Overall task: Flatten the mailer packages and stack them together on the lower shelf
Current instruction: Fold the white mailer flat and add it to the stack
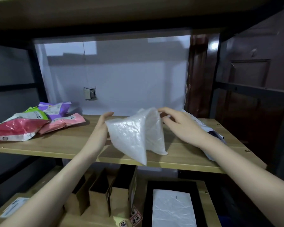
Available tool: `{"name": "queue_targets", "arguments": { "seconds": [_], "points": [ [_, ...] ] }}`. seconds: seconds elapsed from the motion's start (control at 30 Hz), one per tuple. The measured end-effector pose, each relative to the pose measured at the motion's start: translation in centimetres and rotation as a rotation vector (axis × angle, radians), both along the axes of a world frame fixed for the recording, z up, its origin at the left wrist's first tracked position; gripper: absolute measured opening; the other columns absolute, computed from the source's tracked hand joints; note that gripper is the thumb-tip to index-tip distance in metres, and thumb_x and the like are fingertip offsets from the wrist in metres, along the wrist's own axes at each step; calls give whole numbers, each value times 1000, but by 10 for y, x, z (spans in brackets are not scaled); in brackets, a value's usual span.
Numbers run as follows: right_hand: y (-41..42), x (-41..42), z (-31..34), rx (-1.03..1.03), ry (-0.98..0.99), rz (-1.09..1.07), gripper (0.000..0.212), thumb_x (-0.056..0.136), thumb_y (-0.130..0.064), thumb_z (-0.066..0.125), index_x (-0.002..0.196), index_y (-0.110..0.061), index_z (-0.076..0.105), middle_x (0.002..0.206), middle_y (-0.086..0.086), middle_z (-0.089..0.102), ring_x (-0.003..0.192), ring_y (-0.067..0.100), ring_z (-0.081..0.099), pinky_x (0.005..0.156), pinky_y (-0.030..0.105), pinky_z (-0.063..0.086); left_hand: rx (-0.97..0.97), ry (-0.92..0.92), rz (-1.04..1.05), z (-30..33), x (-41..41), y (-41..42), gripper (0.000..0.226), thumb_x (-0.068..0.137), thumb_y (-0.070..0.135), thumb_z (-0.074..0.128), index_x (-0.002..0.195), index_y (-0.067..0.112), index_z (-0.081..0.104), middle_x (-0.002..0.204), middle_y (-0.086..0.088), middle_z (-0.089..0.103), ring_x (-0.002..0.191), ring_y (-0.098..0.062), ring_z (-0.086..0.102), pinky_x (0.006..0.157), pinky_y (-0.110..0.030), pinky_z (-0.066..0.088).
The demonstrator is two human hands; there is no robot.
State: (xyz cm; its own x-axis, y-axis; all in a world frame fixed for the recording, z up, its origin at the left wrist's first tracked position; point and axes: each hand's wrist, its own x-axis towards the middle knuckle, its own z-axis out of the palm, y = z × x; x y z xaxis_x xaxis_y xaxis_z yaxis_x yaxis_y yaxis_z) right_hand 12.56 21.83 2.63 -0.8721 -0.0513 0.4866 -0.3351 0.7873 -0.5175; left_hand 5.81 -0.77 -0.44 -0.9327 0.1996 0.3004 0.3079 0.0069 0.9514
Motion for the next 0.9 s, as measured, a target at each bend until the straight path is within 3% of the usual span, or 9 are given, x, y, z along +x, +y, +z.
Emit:
{"name": "queue_targets", "arguments": {
  "seconds": [0.1, 0.2, 0.33, 0.43, 0.53, 0.67, 0.73, 0.8, 0.9],
  "points": [
    [-2, -1, -9, -42, 3, 23, 33, 97, -21, 37, 121, -32, 58, 109, -8, 68, 101, 11, 61, 96, 38, 45, 119, -173, -30, 4, 6, 3, 47, 97, 54, 26, 107, 22, 60, 98, -2, 70, 81, -14, 66, 64, -29, 52],
    [-5, -3, -15, -165, -5, 72, 27, 95, -32, 41, 118, -38, 55, 113, -14, 65, 101, 12, 63, 98, 40, 45, 272, -258, -225, 8, 14, 7, 62, 92, 65, 22, 106, 23, 64, 107, -5, 71, 99, -20, 67, 86, -40, 51],
    [-7, -6, -19, -310, -27, 131, 26, 90, -16, 52, 113, -28, 53, 119, -4, 59, 77, 24, 61, 86, 37, 49, 79, -146, -397, 11, 17, 9, 43, 93, 48, 41, 113, 18, 65, 107, -6, 70, 100, -17, 66, 93, -36, 47],
    [-2, -9, -22, -567, 14, 61, 24, 86, -5, 57, 104, -20, 52, 108, -1, 57, 83, 19, 59, 83, 31, 48, 65, -110, -418, 10, 17, 9, 30, 96, 32, 43, 107, 18, 68, 100, -5, 70, 91, -16, 66, 87, -33, 47],
    [7, -11, -23, -703, -134, -19, 35, 84, -42, 61, 113, -26, 49, 115, -3, 60, 101, 8, 58, 94, 30, 44, 154, -123, -368, 5, 12, 10, 21, 82, 25, 52, 90, 21, 71, 84, -1, 69, 78, -15, 64, 79, -33, 44],
    [6, -9, -23, -686, -342, 19, 58, 84, -67, 42, 126, -28, 55, 128, -10, 58, 120, 12, 50, 106, 41, 35, 224, -191, -302, 2, 4, 16, 34, 72, 16, 52, 104, 9, 61, 87, -3, 71, 79, -16, 66, 76, -30, 47],
    [6, -10, -22, -709, -272, 54, 53, 88, -61, 42, 124, -25, 58, 121, -11, 63, 111, 7, 57, 99, 31, 43, 218, -177, -327, 3, 7, 23, 26, 83, 12, 47, 106, 8, 60, 90, -4, 69, 83, -16, 64, 78, -30, 47],
    [3, -7, -20, -657, -201, 60, 40, 94, -50, 42, 111, -20, 62, 105, -9, 67, 93, 1, 60, 77, 18, 43, 238, -168, -314, 6, 9, 29, 24, 89, 9, 39, 98, 11, 62, 88, -4, 67, 84, -17, 62, 81, -33, 44],
    [2, -9, -20, -589, -59, -13, 41, 95, -41, 47, 95, -3, 63, 90, 15, 67, 80, 13, 57, 72, 25, 41, 149, -79, -203, 8, 8, 32, 26, 95, 22, 41, 98, 13, 66, 90, -4, 70, 82, -16, 64, 77, -32, 46]
  ]
}}
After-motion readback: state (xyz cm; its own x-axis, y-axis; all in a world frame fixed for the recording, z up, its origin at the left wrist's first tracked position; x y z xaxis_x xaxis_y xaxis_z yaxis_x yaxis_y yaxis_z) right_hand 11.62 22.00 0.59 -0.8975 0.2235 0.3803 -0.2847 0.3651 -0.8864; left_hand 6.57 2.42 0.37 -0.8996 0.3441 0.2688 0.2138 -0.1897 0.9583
